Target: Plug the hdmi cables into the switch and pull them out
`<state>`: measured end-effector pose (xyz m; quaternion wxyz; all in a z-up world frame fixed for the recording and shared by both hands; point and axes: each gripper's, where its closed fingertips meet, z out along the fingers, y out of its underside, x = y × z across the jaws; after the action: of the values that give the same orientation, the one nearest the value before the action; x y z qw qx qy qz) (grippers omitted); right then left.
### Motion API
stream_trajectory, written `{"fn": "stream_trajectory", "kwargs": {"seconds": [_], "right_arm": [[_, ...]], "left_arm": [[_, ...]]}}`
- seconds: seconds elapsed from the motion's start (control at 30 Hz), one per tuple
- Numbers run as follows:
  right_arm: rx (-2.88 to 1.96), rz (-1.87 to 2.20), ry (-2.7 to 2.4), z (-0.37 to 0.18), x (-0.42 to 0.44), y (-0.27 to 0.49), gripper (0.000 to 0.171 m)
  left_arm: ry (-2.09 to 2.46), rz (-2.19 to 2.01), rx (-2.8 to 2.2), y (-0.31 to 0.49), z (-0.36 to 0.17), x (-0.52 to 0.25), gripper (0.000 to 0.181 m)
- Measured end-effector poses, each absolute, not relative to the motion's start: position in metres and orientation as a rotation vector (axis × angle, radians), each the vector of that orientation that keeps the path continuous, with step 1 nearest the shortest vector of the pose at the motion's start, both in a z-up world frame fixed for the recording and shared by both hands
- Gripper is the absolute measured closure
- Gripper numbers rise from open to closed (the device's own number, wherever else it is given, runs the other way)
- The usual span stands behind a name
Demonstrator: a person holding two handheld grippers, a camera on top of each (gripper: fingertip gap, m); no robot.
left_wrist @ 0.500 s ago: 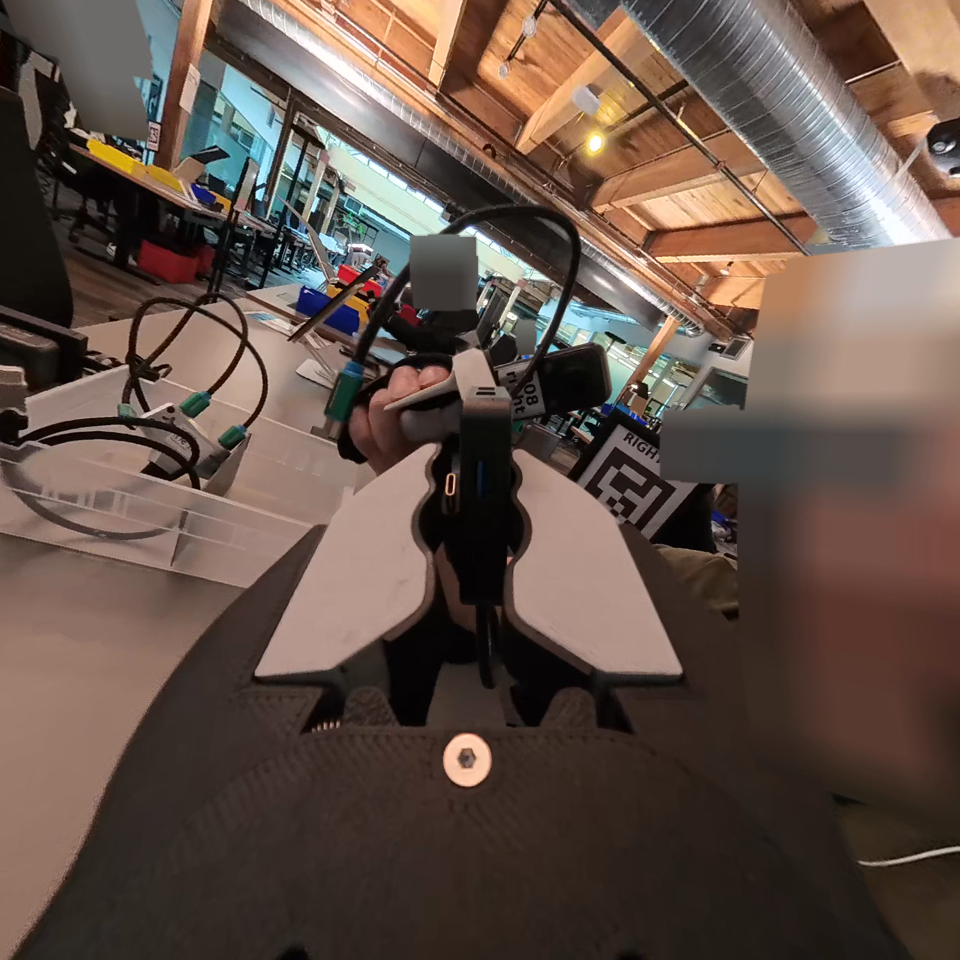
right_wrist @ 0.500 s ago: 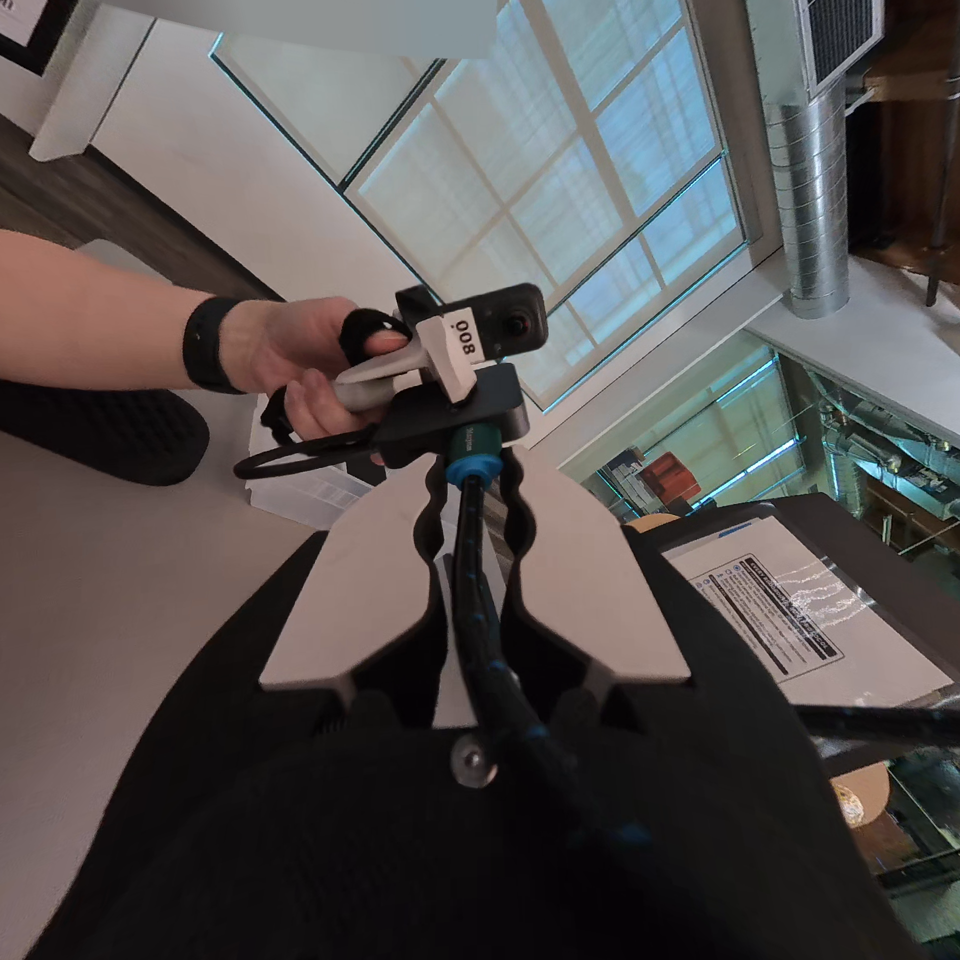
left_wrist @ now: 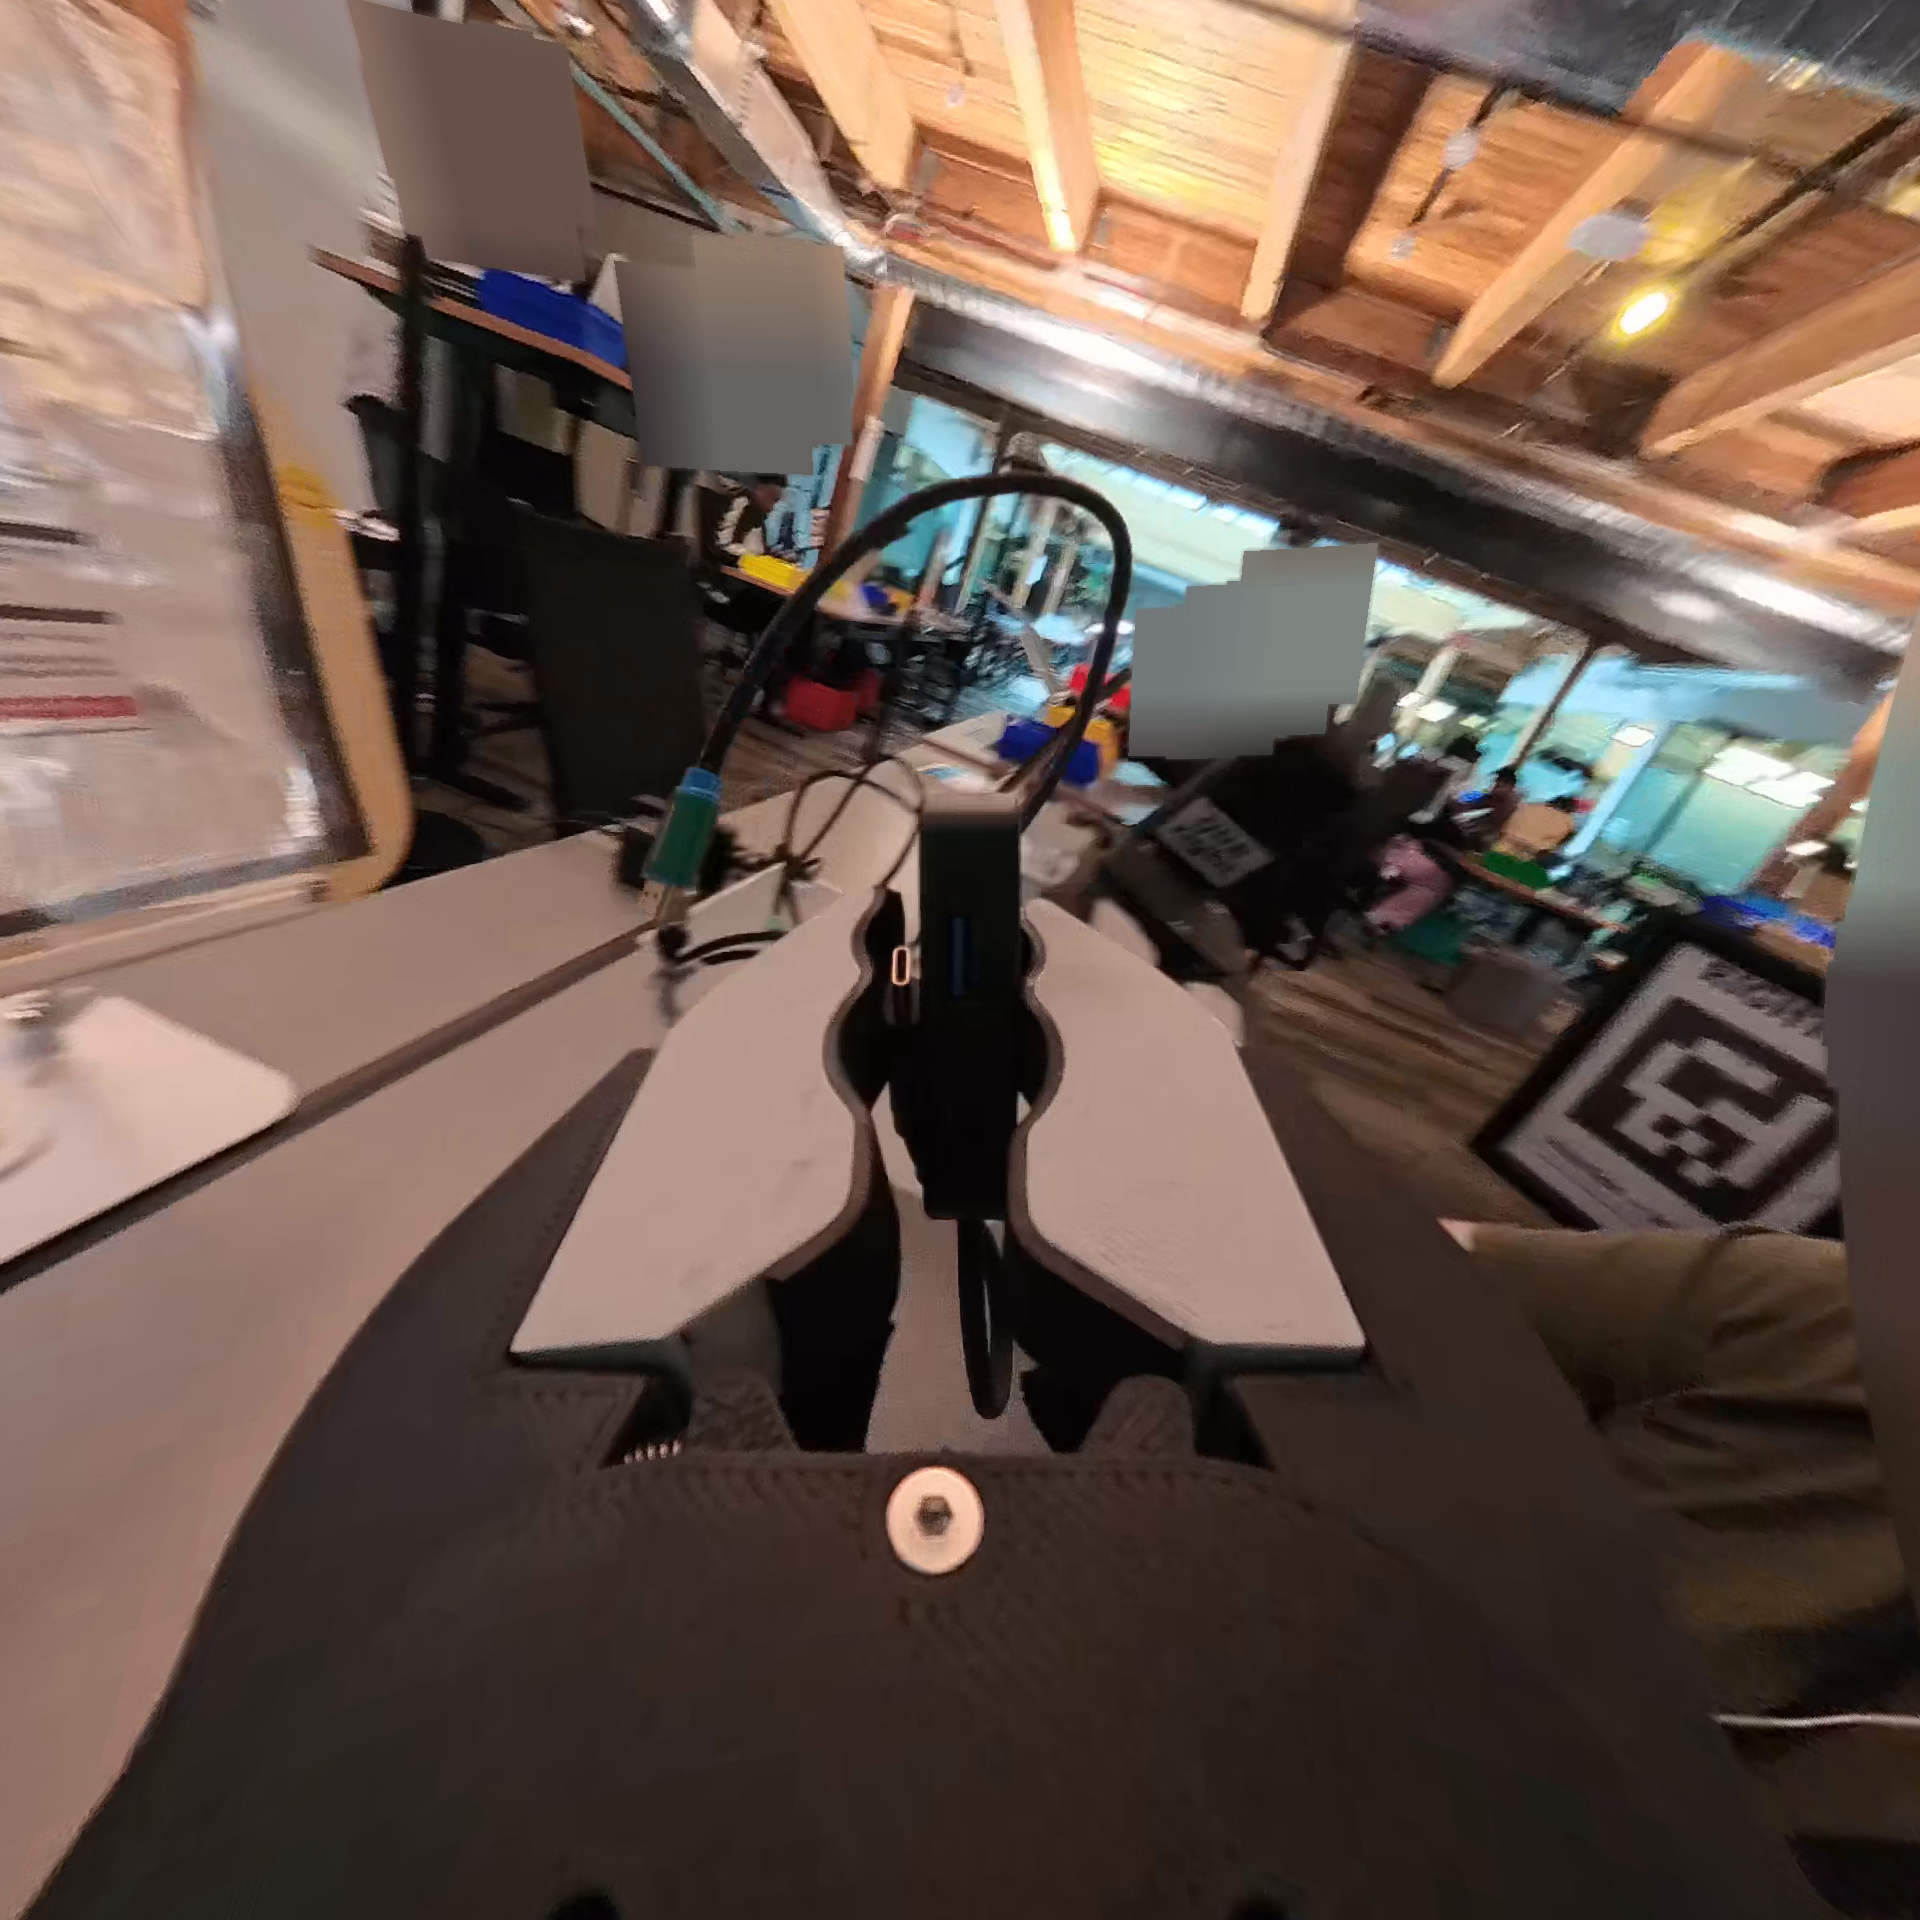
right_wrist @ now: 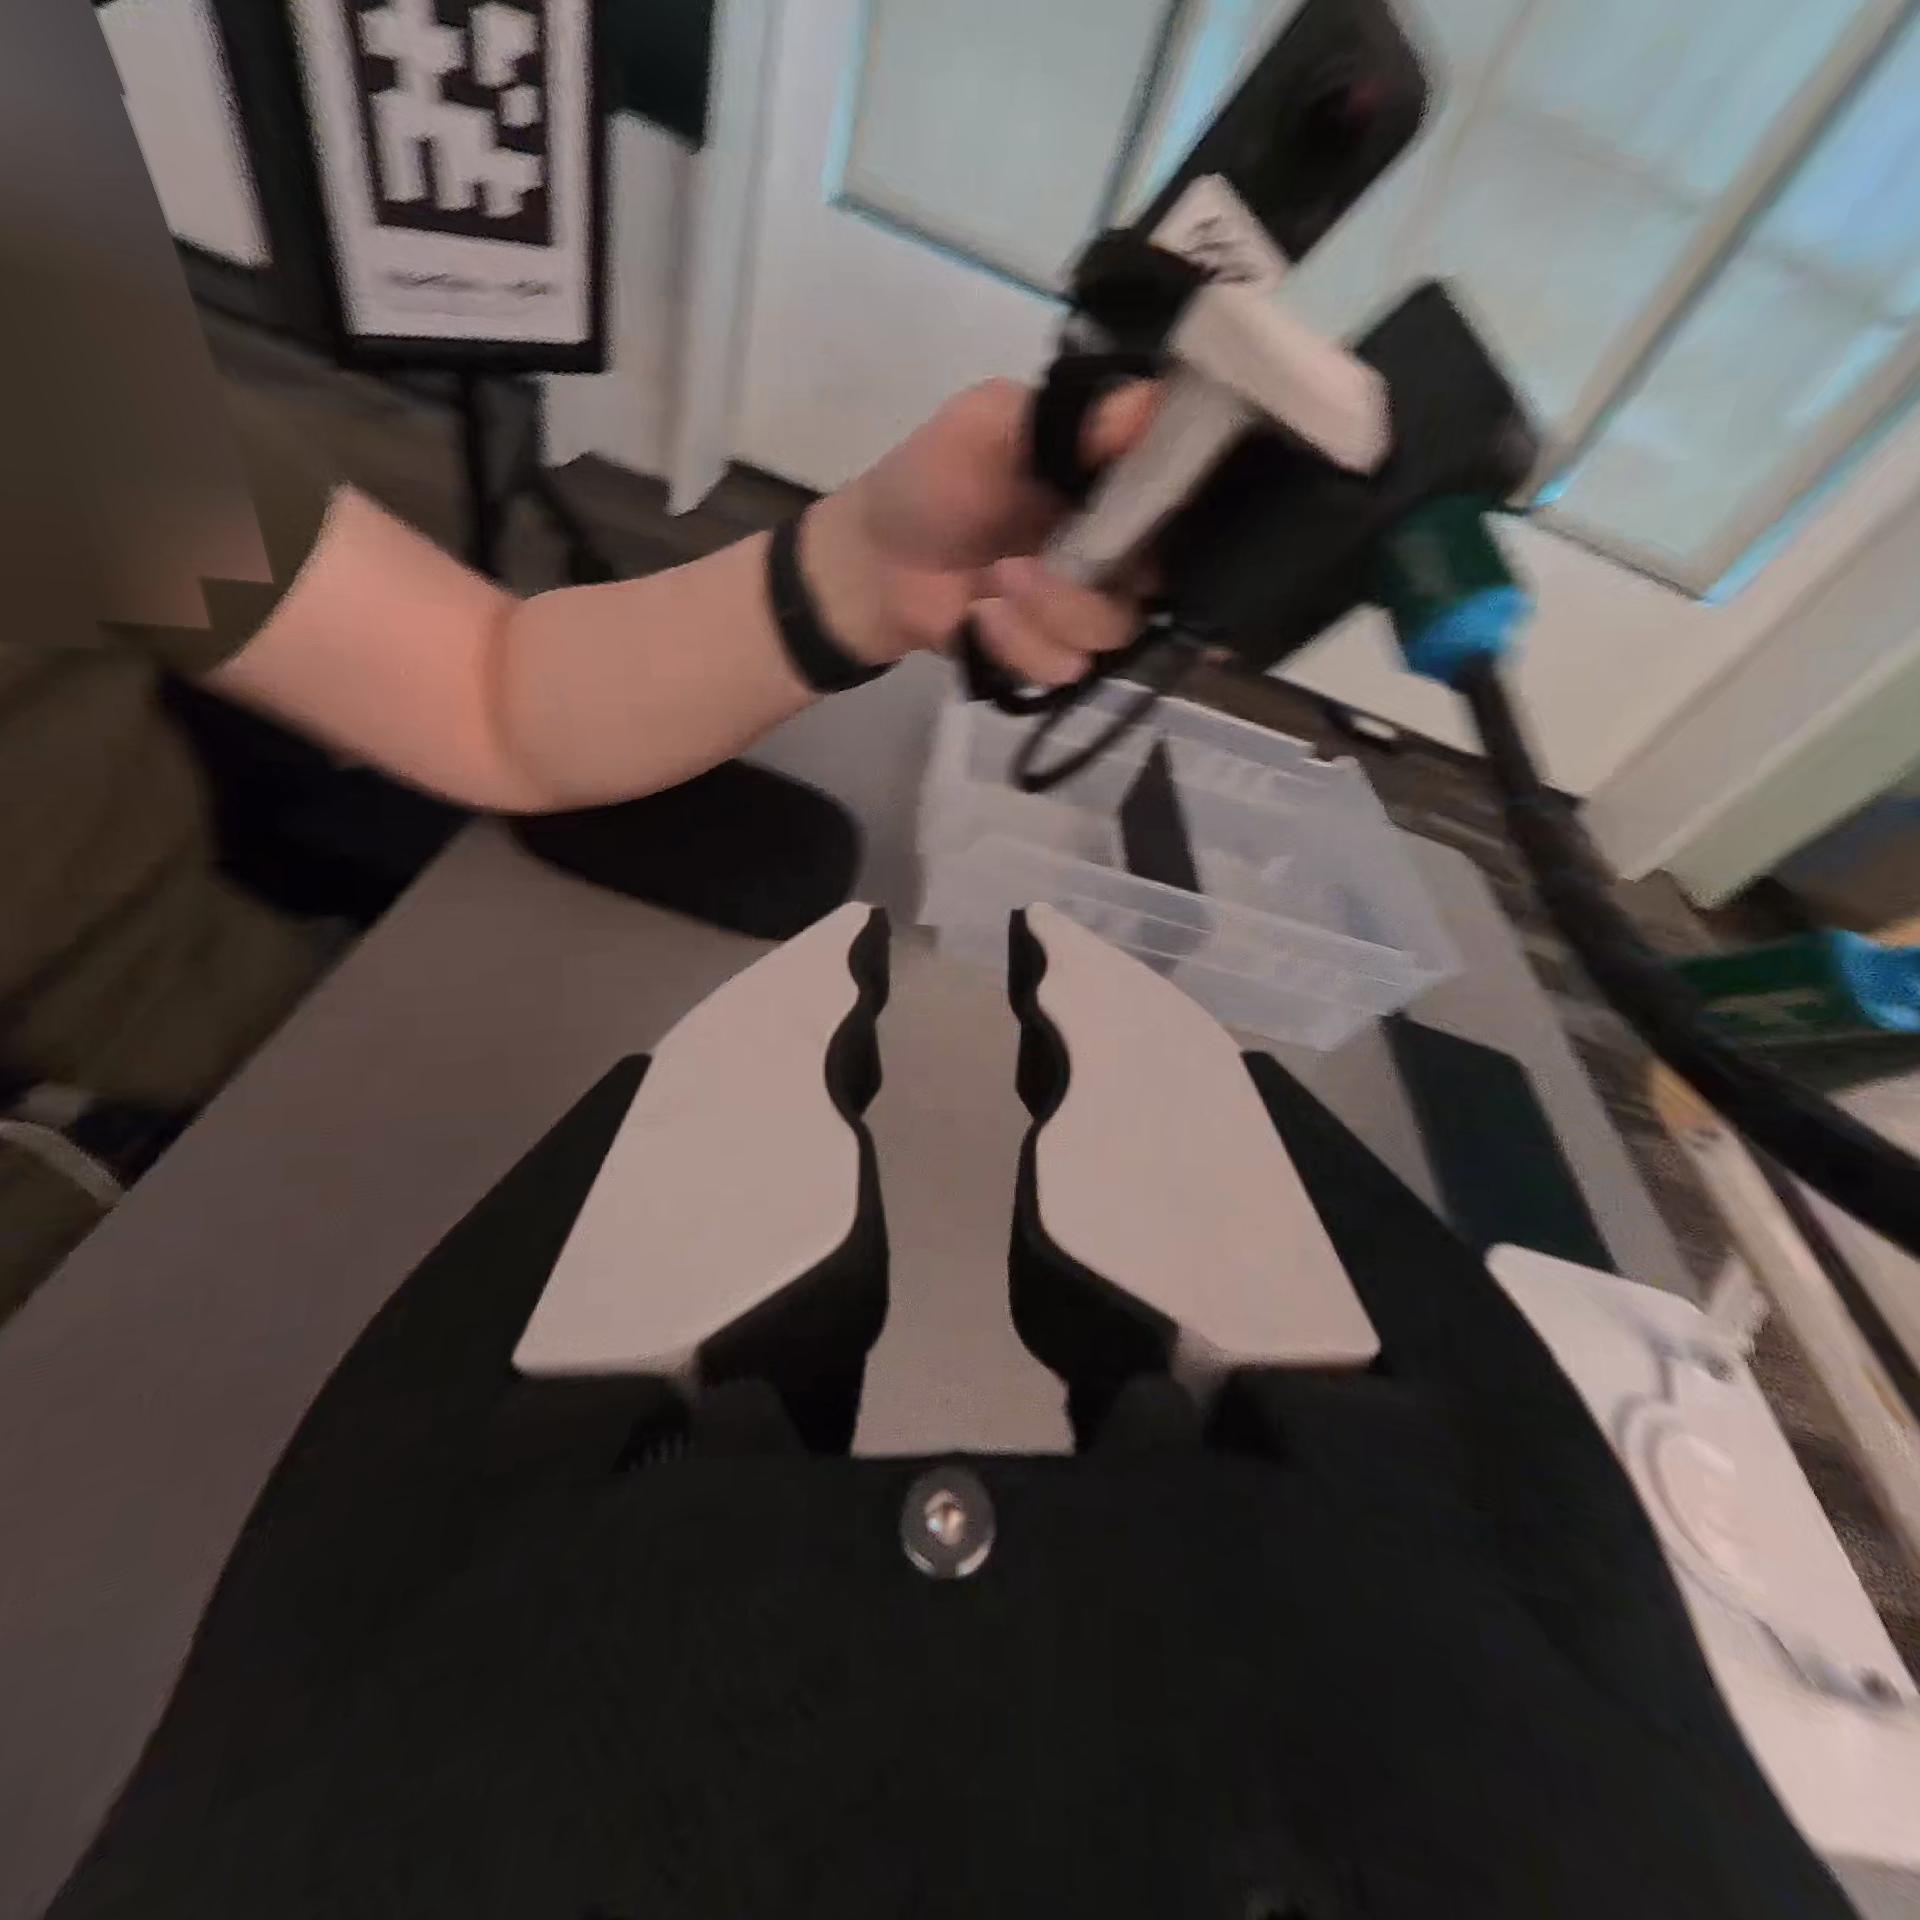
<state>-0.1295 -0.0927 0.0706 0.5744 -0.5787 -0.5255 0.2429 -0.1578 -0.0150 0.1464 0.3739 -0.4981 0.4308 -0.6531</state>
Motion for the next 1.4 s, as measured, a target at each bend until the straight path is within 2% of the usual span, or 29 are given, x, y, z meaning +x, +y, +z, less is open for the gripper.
{"fn": "stream_trajectory", "kwargs": {"seconds": [0.03,0.13,0.3,0.5,0.53,0.57,0.73,0.9,1.03,1.17,1.3,1.4], "right_arm": [[-1.343,0.576,-1.285,0.069,-0.137,-0.101,0.149],[-1.301,0.518,-1.293,0.083,-0.153,-0.113,0.148],[-1.494,0.363,-0.967,0.099,-0.132,-0.077,0.141],[-1.685,0.511,-0.970,0.065,-0.124,-0.066,0.140],[-1.695,0.570,-1.015,0.061,-0.127,-0.071,0.152],[-1.706,0.614,-1.065,0.056,-0.129,-0.077,0.157],[-1.760,0.652,-1.066,0.051,-0.127,-0.075,0.157],[-1.792,0.725,-1.072,0.045,-0.128,-0.078,0.156],[-1.800,0.702,-1.121,0.040,-0.134,-0.080,0.156],[-1.682,0.566,-0.956,0.088,-0.103,-0.079,0.157],[-1.356,0.398,-0.696,0.176,-0.020,-0.118,0.157],[-1.159,0.146,-0.530,0.210,0.051,-0.150,0.156]], "left_arm": [[1.122,-1.614,-1.291,-0.009,0.143,-0.160,0.161],[1.272,-1.417,-1.306,-0.010,0.126,-0.160,0.159],[1.625,-1.190,-1.234,-0.044,0.088,-0.141,0.161],[1.840,-1.159,-1.150,-0.081,0.064,-0.126,0.160],[1.848,-1.151,-1.141,-0.082,0.062,-0.125,0.160],[1.866,-1.166,-1.131,-0.086,0.060,-0.125,0.161],[1.841,-1.174,-1.189,-0.075,0.060,-0.132,0.156],[1.901,-1.257,-1.179,-0.084,0.060,-0.138,0.162],[1.828,-1.286,-1.118,-0.090,0.075,-0.132,0.160],[1.550,-1.422,-1.093,-0.071,0.119,-0.144,0.137],[1.459,-1.473,-1.075,-0.062,0.139,-0.164,0.144],[1.461,-1.450,-1.077,-0.060,0.138,-0.165,0.146]]}}
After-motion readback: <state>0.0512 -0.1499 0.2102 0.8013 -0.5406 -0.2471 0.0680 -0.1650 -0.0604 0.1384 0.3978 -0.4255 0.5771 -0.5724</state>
